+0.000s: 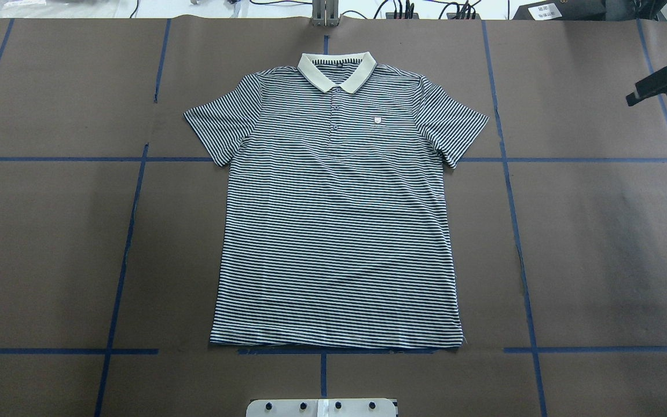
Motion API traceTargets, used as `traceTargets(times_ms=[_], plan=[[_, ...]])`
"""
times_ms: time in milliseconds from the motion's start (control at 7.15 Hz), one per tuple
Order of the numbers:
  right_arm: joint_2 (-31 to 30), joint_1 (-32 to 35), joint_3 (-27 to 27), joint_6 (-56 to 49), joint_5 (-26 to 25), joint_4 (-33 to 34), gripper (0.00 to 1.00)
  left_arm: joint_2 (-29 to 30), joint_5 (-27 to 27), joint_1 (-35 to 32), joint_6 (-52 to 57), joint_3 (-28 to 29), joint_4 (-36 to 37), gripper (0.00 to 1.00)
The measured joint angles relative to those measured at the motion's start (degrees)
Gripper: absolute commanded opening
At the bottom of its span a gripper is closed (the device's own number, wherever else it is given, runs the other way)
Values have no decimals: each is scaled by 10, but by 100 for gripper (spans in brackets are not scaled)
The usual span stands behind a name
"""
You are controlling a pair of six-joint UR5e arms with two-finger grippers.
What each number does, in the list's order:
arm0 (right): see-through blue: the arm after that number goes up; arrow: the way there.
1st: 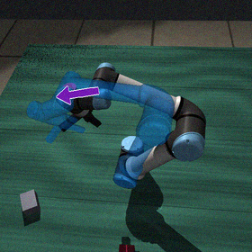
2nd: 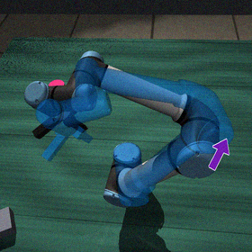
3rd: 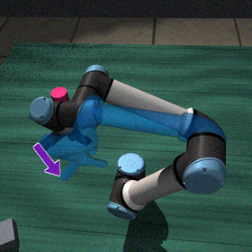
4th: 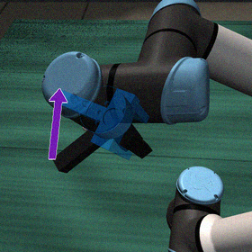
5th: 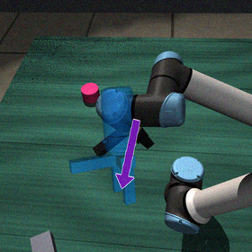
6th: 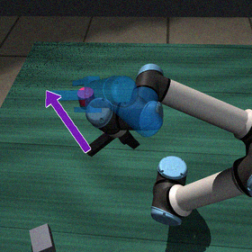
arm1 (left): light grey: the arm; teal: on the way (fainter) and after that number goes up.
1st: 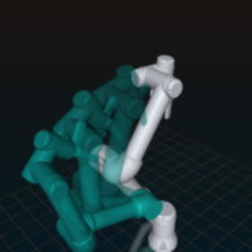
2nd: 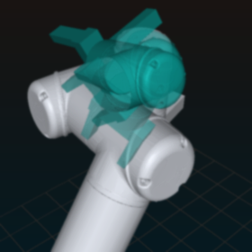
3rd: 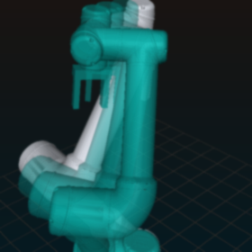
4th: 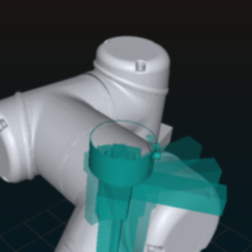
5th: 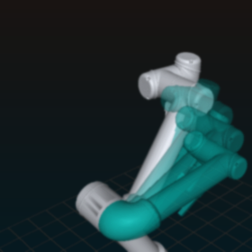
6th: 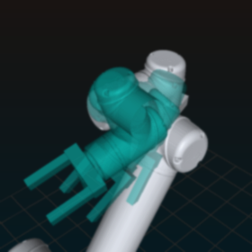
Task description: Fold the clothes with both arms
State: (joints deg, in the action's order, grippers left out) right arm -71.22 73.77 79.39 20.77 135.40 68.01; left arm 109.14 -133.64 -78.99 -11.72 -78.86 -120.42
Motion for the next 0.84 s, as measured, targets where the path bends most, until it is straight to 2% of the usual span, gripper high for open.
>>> traceTargets(times_ms=[280,419,559,839], plan=[[102,-67,-65,96,-35,-32,99,39,1,26,-77,32,-21,100],[142,-108,-105,169,-83,-74,99,43,1,31,-87,33,-26,100],[164,-147,-138,247,-130,-119,99,45,1,32,-92,33,-28,100],[172,-188,-161,318,-166,-146,99,44,1,32,-101,31,-30,100]])
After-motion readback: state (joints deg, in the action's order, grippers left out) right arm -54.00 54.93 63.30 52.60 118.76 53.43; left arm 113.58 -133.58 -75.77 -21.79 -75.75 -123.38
